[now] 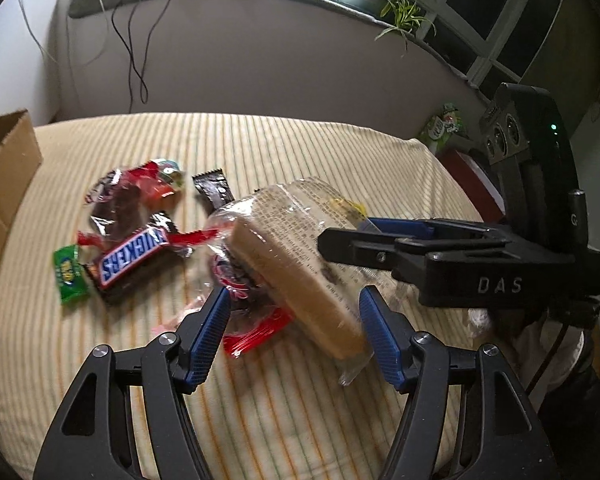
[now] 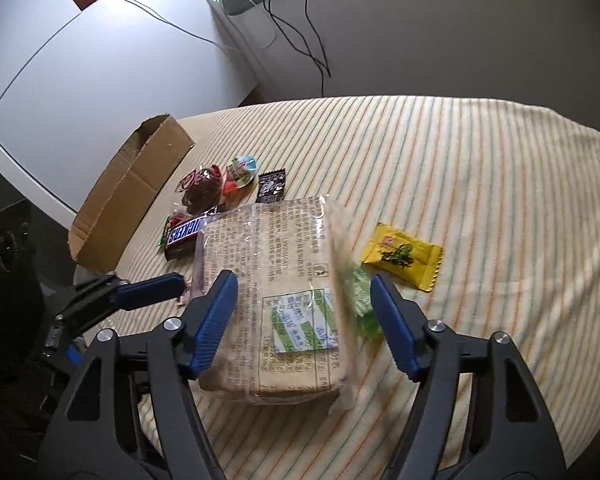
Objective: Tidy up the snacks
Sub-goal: 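Close the right tool on the bagged bread loaf, then carry the bread loaf into the box and open the right tool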
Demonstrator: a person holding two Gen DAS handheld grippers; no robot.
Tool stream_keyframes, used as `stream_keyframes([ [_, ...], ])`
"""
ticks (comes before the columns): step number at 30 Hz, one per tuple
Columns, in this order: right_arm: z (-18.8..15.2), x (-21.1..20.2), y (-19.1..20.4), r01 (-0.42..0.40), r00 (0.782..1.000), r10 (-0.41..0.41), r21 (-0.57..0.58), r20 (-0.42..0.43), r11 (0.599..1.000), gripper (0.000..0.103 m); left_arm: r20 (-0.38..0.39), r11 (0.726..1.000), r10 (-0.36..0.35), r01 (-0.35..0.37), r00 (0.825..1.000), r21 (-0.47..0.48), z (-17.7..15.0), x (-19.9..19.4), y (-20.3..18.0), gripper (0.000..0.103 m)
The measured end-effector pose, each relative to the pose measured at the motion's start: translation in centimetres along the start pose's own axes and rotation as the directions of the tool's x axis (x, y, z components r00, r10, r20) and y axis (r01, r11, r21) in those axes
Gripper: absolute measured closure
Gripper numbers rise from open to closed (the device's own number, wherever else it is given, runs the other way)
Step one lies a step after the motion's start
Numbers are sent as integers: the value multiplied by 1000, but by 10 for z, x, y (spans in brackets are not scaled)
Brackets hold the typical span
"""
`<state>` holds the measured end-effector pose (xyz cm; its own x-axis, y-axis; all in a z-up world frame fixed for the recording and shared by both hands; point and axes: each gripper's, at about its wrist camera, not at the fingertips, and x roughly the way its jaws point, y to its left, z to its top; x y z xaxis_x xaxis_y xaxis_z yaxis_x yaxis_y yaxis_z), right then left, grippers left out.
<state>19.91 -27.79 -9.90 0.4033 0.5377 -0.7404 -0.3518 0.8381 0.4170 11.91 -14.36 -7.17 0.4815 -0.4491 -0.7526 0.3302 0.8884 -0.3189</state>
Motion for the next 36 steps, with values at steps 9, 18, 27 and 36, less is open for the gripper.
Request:
stream_keyframes([
  [9, -1, 4, 3, -37, 999, 37, 29, -14, 999, 44, -2, 998, -46, 46, 999, 32, 2, 3, -6, 38],
  [18, -4, -4, 19, -1, 1000, 1, -7, -9, 1000, 47, 19, 997, -35, 34, 999, 64, 2, 1, -15, 38],
  [27, 1, -12, 44, 4, 1000, -3, -36, 16, 999, 47, 74, 997, -23, 17, 997, 70, 2, -24, -8, 38],
  [36, 18, -17, 89, 3, 999, 1, -103, 41, 995, 47, 156, 999, -3, -5, 988, 51, 1, -65, 15, 38],
])
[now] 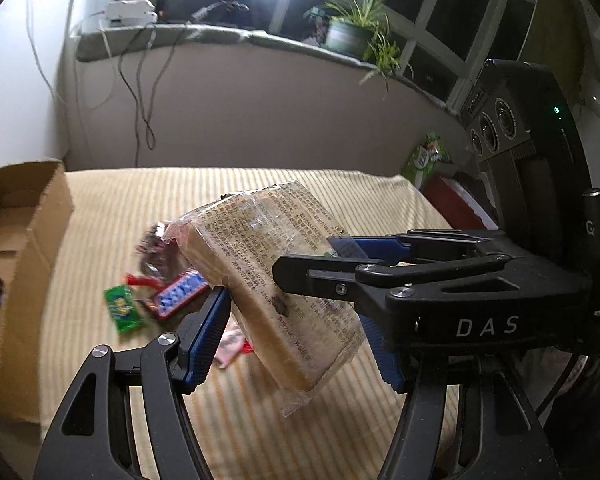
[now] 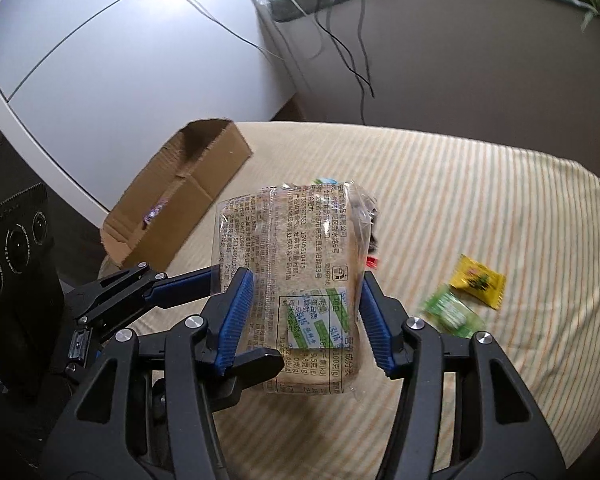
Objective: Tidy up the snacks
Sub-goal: 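Carry the bread loaf into the box and open the right tool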
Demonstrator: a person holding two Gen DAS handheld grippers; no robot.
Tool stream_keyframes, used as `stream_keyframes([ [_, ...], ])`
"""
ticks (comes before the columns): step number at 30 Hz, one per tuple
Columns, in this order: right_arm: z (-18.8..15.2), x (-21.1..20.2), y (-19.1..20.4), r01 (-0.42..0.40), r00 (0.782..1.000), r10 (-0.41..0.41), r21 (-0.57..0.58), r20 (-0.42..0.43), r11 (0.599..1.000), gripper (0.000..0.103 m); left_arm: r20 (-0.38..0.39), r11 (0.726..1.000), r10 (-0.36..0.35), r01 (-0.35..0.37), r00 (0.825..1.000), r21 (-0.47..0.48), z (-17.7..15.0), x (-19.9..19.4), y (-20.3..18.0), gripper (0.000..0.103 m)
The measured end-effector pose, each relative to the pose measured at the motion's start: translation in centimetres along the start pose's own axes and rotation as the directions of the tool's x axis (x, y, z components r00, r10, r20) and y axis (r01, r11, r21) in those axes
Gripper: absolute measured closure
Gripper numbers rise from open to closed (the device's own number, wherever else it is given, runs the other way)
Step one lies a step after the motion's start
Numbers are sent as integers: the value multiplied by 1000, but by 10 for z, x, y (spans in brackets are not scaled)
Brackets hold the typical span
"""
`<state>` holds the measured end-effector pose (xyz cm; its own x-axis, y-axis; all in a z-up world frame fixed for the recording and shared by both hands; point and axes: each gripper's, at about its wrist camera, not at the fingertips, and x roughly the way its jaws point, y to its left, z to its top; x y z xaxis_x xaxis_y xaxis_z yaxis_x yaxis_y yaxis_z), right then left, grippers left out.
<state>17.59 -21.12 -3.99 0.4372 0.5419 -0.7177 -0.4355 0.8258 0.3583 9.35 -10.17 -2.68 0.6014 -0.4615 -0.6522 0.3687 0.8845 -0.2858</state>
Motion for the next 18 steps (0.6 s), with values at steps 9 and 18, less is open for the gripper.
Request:
stream_keyframes([
  [9, 25, 18, 57, -21, 1000, 21, -81, 2, 997, 47, 76, 998, 45, -42, 996, -50, -2, -40, 38, 38],
  [18, 47, 46, 113, -64, 998, 63, -151, -12, 986, 47, 125, 990, 111, -99, 986, -103, -6, -76, 84, 38],
])
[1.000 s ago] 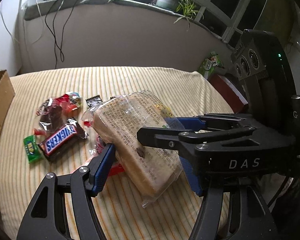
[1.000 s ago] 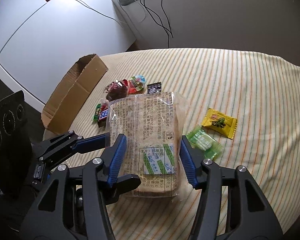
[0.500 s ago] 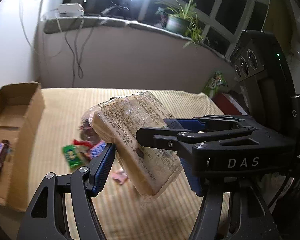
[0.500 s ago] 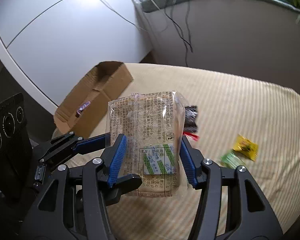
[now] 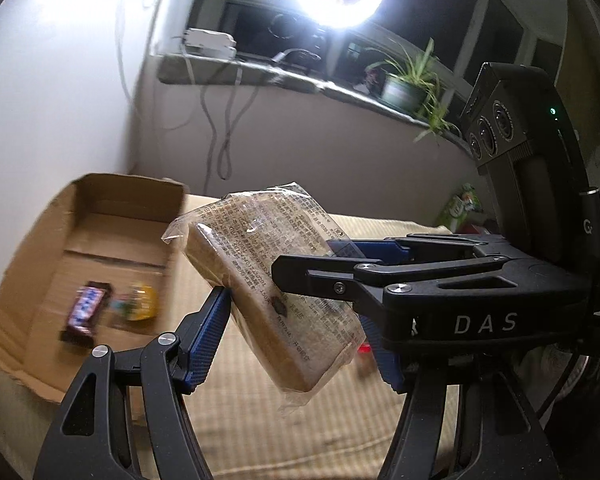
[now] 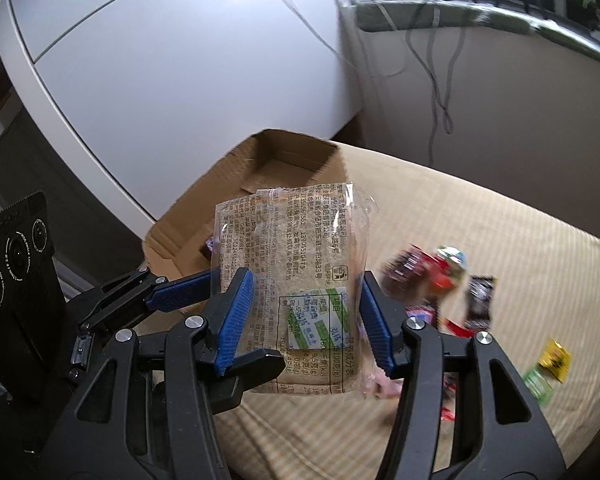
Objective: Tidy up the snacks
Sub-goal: 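Carry the bread loaf into the box and open the right tool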
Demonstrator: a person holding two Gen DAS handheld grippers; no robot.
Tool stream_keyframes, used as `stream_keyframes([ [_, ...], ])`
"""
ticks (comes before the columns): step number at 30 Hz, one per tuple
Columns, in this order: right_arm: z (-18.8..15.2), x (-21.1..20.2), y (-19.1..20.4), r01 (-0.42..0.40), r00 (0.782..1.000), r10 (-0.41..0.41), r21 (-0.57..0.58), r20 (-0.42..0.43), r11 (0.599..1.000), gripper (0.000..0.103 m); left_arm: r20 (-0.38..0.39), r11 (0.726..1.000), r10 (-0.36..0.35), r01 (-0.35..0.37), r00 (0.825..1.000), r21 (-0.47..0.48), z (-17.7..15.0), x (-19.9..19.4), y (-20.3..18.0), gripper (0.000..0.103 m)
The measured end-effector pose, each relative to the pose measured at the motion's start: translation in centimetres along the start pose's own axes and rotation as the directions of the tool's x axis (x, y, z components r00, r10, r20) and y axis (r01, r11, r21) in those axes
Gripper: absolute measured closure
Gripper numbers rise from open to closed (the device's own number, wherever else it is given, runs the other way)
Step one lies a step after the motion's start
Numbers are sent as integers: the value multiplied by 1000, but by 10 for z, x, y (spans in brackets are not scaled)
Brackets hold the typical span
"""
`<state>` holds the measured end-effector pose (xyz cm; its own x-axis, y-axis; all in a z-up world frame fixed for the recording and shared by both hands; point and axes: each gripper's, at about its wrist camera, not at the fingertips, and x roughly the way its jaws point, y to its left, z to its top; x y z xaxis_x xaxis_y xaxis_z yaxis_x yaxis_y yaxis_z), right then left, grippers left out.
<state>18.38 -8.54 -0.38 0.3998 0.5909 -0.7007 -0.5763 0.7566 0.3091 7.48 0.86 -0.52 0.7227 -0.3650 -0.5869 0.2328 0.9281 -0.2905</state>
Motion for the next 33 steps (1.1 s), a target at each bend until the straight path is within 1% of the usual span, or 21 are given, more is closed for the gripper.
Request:
stream_keyframes([
  [7, 19, 33, 39, -39, 999, 38, -52, -21, 998, 47, 26, 997, 62, -61, 998, -46, 2, -19, 40, 38],
  [13, 31, 61, 64, -77, 997, 74, -81, -37, 994, 47, 38, 991, 109, -105, 993, -88, 1, -31, 73, 38],
  [18, 38, 87, 81, -97, 994, 90, -108, -65, 989, 47, 31, 983, 145, -141, 989, -120, 0, -30, 95, 38],
  [25, 42, 120, 89, -112, 989, 101, -104, -110, 988, 47, -1, 972, 172, -170, 985, -162, -4, -21, 123, 38],
  [33, 48, 140, 88, -121, 984, 107, -94, -141, 988, 47, -29, 965, 185, -187, 982, -181, -3, -9, 135, 38],
])
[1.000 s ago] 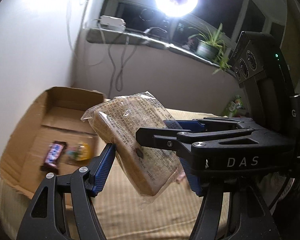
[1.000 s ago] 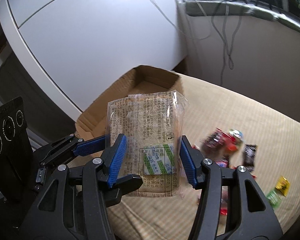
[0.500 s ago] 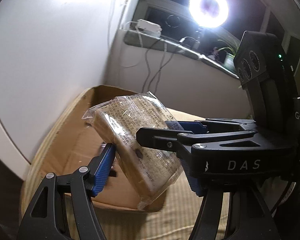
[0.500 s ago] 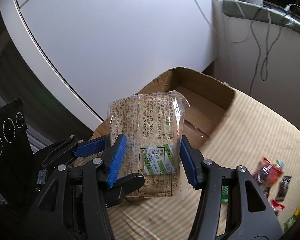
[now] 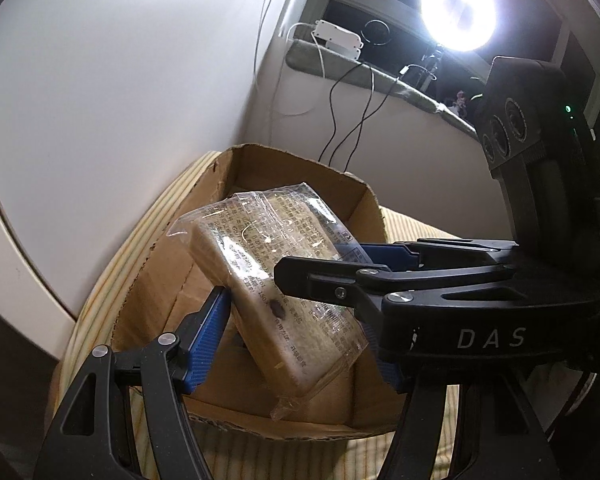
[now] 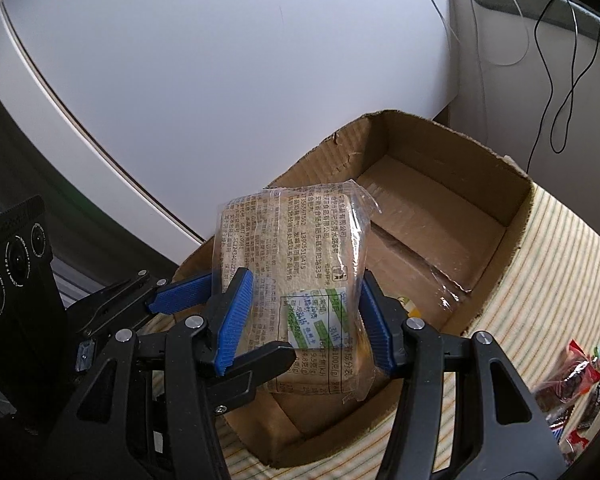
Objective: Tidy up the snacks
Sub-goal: 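Carry the bread loaf into the box and open the right tool, then move both tools back over the remaining candies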
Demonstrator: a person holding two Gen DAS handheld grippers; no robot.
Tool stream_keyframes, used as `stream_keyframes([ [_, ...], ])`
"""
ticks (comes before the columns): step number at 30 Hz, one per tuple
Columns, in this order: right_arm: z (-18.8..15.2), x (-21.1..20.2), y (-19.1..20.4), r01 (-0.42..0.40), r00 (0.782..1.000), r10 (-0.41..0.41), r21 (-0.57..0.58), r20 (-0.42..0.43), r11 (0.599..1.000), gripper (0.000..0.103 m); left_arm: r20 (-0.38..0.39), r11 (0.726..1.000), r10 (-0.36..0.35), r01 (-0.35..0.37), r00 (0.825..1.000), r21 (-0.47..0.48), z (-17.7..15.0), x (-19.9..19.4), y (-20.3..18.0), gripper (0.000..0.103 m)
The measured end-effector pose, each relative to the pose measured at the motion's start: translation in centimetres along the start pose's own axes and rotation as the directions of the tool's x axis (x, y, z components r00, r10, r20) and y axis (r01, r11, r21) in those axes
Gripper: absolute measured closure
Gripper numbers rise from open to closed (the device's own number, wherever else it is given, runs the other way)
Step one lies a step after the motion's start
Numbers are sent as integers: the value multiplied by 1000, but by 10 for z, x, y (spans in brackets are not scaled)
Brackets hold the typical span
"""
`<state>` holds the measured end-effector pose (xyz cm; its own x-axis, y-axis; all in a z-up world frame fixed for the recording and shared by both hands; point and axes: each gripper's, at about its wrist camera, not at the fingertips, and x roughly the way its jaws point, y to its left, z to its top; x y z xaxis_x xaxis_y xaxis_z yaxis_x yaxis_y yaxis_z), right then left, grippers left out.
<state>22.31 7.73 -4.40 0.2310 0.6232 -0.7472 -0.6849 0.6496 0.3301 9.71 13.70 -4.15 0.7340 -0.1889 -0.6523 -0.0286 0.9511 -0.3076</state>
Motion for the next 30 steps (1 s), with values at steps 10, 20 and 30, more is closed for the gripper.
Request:
stream_keyframes([
  [10, 1, 0, -2, 37, 999, -37, -5, 15, 999, 42, -2, 1000, 24, -24, 1000, 3, 5, 6, 0, 38],
  [20, -2, -30, -14, 63, 995, -64, 15, 74, 998, 38, 36, 999, 50, -51, 998, 20, 2, -12, -5, 38],
  [30, -37, -84, -35, 165, 976, -166, 14, 144, 986, 37, 111, 997, 0, -9, 994, 77, -7, -35, -35, 38],
])
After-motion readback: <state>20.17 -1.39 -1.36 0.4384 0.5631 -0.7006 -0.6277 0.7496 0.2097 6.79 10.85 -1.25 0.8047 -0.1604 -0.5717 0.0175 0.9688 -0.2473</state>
